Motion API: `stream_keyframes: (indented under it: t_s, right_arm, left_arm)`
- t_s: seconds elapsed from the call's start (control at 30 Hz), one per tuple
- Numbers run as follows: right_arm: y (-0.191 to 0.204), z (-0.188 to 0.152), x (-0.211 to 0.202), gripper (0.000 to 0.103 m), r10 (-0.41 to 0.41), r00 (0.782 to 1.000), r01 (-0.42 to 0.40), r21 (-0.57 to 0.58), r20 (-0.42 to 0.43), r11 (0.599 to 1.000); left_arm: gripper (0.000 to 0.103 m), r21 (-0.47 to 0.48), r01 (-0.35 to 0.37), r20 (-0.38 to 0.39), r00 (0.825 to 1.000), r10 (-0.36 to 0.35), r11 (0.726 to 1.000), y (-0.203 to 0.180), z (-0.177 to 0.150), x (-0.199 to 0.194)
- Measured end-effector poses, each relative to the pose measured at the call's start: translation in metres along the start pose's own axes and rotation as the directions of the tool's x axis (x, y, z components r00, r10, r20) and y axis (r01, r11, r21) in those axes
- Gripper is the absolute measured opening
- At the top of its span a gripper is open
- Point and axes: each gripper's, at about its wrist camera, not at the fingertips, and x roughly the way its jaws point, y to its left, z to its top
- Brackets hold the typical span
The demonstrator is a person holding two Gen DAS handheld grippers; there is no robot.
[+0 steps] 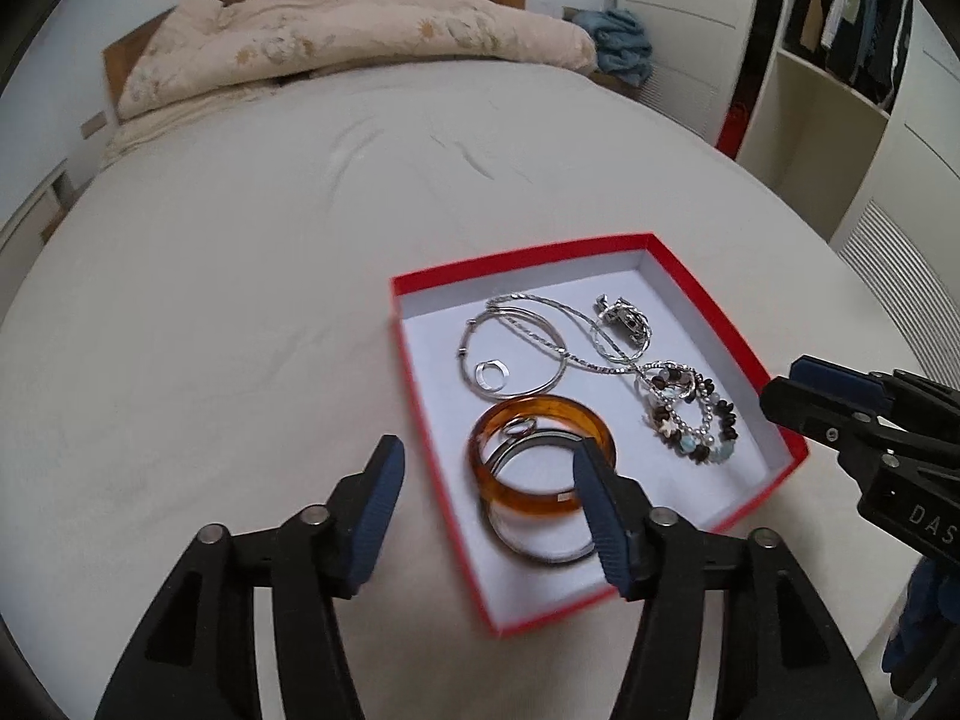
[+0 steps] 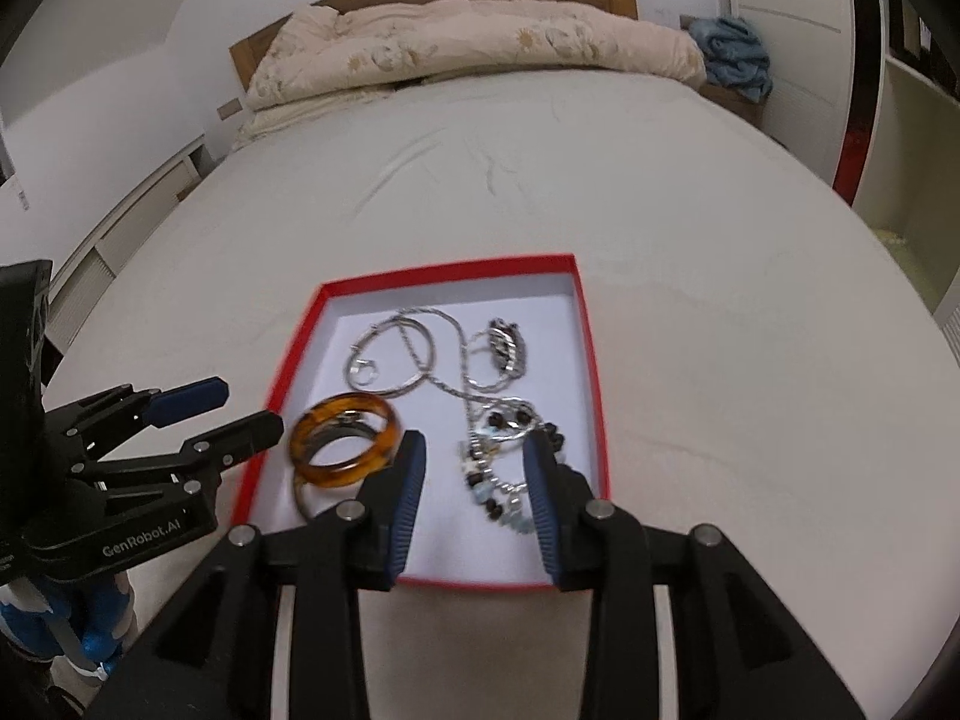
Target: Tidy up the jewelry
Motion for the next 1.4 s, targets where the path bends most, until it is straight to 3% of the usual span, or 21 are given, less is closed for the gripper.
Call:
stream_keyframes:
  t_s: [0.13,0.2,0.37,0.57,0.87,1.4]
  right_arm:
    - [0.025,-0.004,-0.028,0.034,0.004,1.000,-0.004,-0.027,0.028,1.000]
    - [0.038,-0.007,-0.039,0.040,0.012,0.999,-0.010,-0.036,0.036,0.999]
    - [0.074,-0.023,-0.065,0.041,0.029,0.999,-0.026,-0.072,0.044,0.997]
    - [0.112,-0.046,-0.089,0.042,0.042,0.998,-0.037,-0.086,0.048,0.996]
    - [0.153,-0.066,-0.127,0.051,0.041,0.994,-0.031,-0.096,0.102,0.995]
    - [0.183,-0.088,-0.154,0.055,0.012,0.993,0.005,-0.134,0.121,0.991]
  left_arm:
    - [0.067,-0.030,-0.041,0.028,0.999,0.042,0.999,0.011,-0.015,-0.039]
    - [0.071,-0.036,-0.058,0.042,0.997,0.059,0.998,0.015,-0.023,-0.055]
    - [0.084,-0.072,-0.116,0.056,0.991,0.120,0.991,0.035,-0.056,-0.101]
    - [0.092,-0.142,-0.183,0.068,0.979,0.194,0.973,0.064,-0.092,-0.142]
    - [0.094,-0.197,-0.238,0.109,0.959,0.262,0.951,0.100,-0.133,-0.205]
    - [0.094,-0.214,-0.267,0.184,0.934,0.307,0.940,0.107,-0.159,-0.251]
